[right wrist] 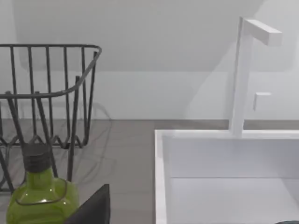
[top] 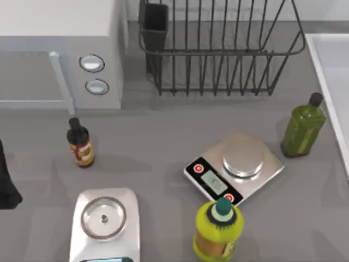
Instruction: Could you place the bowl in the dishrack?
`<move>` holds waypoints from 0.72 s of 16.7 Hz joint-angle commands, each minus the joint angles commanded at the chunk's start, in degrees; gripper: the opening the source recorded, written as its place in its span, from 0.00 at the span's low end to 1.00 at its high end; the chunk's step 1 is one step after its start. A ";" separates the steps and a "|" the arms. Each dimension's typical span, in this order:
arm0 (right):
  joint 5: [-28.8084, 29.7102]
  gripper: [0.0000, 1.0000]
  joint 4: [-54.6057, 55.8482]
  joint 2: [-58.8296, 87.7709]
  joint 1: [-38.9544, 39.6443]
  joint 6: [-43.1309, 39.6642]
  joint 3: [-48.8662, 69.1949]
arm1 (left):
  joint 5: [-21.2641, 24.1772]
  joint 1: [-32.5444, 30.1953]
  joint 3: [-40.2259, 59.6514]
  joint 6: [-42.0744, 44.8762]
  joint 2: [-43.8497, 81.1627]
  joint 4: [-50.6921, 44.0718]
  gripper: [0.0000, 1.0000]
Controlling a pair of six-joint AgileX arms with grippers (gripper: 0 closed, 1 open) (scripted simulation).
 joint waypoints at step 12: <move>0.04 1.00 -17.16 32.08 -5.43 -24.44 26.59 | 0.00 0.00 0.00 0.00 0.00 0.00 1.00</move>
